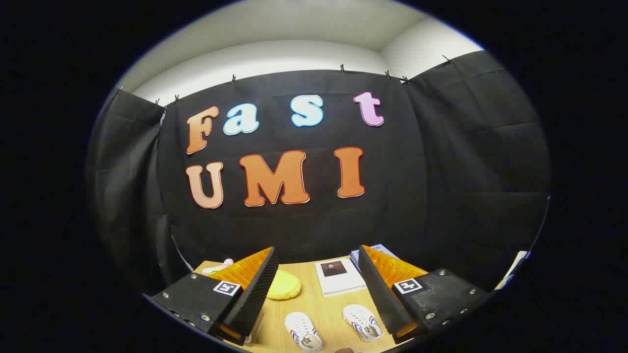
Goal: Open the storage box then place both shoes into the box .Put the left shoe in first, then the right shoe, with the right side of both shoes facing outward in a uniform manner.
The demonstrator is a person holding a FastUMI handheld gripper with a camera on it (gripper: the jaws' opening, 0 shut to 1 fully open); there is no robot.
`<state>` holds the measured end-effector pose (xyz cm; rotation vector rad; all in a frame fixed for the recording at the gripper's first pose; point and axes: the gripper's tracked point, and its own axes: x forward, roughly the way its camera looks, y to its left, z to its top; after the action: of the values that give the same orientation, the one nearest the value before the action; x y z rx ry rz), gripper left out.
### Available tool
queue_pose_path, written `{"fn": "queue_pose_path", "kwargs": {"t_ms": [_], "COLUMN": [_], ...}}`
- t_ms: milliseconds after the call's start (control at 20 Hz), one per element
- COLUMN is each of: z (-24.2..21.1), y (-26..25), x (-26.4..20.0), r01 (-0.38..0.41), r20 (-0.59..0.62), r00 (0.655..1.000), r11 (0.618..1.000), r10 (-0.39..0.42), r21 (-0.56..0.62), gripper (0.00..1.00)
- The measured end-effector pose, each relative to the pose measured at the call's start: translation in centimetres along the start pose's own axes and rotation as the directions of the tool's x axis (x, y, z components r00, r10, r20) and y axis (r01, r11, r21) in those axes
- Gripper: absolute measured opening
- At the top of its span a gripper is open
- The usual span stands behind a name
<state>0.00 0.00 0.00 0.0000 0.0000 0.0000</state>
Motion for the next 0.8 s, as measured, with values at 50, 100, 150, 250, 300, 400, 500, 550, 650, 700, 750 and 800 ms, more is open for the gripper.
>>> {"fn": "queue_pose_path", "kwargs": {"t_ms": [50,100,150,250,300,400,500,550,650,700,750,800], "z": [-0.24,-0.38,-0.45,-0.42,-0.55,-0.48,-0.57,-0.51,-0.21,-0.08,0.01,0.06], "y": [0.08,0.07,0.18,0.47,0.6,0.77,0.51,0.27,0.14,0.04,-0.04,-0.12], "x": [-0.17,-0.27,-0.34,-0.35,-0.31,-0.29,-0.29,-0.29,-0.34,-0.3,-0.3,-0.24], "r01": [0.003,0.004,0.002,0.0,-0.003,-0.004,0.007,0.014,0.02,0.022,0.026,0.028], "r20": [-0.009,-0.015,-0.019,-0.028,-0.033,-0.04,-0.047,-0.049,-0.044,-0.043,-0.042,-0.04], "r00": [1.0,1.0,1.0,1.0,0.999,0.999,0.999,0.999,0.999,0.999,0.999,0.999], "r11": [1.0,1.0,1.0,1.0,1.0,1.0,1.0,1.0,1.0,1.0,1.0,1.0], "r10": [-0.003,-0.004,-0.003,0.0,0.003,0.004,-0.008,-0.015,-0.02,-0.023,-0.026,-0.028], "r21": [-0.006,-0.009,-0.009,-0.005,-0.004,-0.006,-0.012,-0.013,-0.01,-0.008,-0.007,-0.006], "gripper": [0.98,0.98,0.98,0.98,0.98,0.98,0.98,0.98,0.98,0.98,0.98,0.98]}}
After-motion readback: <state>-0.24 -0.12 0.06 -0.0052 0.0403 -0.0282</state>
